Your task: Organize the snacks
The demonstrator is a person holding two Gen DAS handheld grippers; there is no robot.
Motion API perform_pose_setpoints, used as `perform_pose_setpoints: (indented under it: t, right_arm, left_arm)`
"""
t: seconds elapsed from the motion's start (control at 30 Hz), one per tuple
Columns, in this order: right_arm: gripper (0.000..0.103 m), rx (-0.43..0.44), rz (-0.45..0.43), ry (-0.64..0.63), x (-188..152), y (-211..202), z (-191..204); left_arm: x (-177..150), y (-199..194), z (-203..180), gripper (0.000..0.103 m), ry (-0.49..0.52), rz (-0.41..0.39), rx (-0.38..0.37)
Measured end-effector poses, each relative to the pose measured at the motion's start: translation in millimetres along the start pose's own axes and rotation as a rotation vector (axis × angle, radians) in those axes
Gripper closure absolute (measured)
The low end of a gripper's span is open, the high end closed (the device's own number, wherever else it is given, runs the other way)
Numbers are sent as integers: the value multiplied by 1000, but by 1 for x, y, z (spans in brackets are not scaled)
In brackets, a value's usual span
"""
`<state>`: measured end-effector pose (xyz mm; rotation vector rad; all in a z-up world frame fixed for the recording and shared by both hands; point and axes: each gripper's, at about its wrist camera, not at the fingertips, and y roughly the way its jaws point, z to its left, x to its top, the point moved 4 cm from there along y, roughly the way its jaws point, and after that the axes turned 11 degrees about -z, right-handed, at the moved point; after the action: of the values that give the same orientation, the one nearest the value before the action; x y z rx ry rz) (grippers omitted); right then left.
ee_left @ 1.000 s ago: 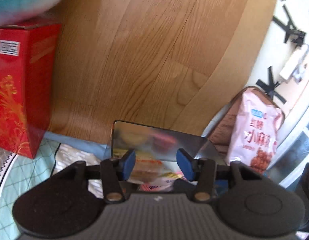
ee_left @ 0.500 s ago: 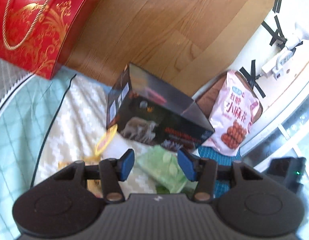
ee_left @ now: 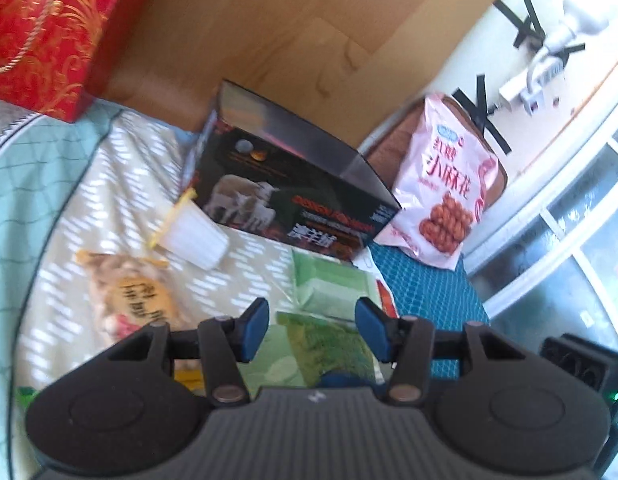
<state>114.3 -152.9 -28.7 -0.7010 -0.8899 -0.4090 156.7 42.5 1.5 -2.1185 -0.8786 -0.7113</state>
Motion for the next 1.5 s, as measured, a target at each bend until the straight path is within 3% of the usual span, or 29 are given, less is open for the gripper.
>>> perform_pose_setpoints:
  t: [0.07, 0.17, 0.3, 0.33, 0.43, 0.47, 0.5, 0.53, 0.57, 0.7, 0.87, 0.97, 1.1, 1.17, 1.3, 1.37, 1.43, 1.5]
  right_arm:
    - [59, -54, -75, 51, 10, -19, -19]
    - [59, -150, -167, 138, 26, -40, -55]
    - [59, -210, -188, 212, 36, -40, -84]
    - [59, -219, -173, 220, 36, -34, -88]
    - [73, -178, -136, 248, 30, -17, -95]
    - [84, -153, -128, 262, 27, -12, -94]
    - [84, -148, -132, 268, 26, -10, -93]
    - [86, -149, -134, 249, 27, -10, -90]
    - [97, -153, -132, 223, 27, -12, -86]
    - [97, -180, -181, 92, 32, -35, -58]
    - [97, -203, -234, -101, 34, -67, -19]
    - [99, -210, -211, -260, 21, -83, 7]
    - [100, -125, -118, -370, -5, -87, 37]
    - [100, -70, -61, -399, -20, -75, 55]
    - [96, 58, 82, -346, -48, -42, 80]
    - [94, 95, 109, -298, -51, -36, 86]
    - [86, 102, 76, -266, -45, -42, 86]
    - [65, 88, 15, -242, -36, -56, 81]
  left_arm:
    - [5, 10, -4, 54, 15, 9, 3]
    - [13, 36, -7, 54, 25, 42, 13]
    - [11, 69, -7, 54, 7, 101, 20]
    - [8, 74, -6, 58, 6, 114, 23]
    - [-3, 82, -4, 65, -1, 138, 10]
    - [-4, 80, -5, 66, 16, 128, 19]
    - [-5, 79, -6, 66, 24, 127, 23]
    - [-5, 77, -6, 66, 15, 128, 19]
    - [-5, 75, -7, 66, 0, 134, 5]
    - [-7, 56, -23, 64, 2, 118, -60]
    - [-21, 24, -42, 50, 12, 123, -143]
    - [-39, 2, -37, 41, 11, 152, -165]
    - [-53, -39, -11, 34, -36, 125, -167]
    - [-55, -63, 3, 27, -65, 90, -157]
    - [-55, -105, 31, 25, -114, 12, -95]
    - [-54, -119, 39, 25, -136, -14, -77]
    - [-54, -126, 45, 25, -145, -23, -73]
    - [-57, -125, 44, 25, -147, -12, -77]
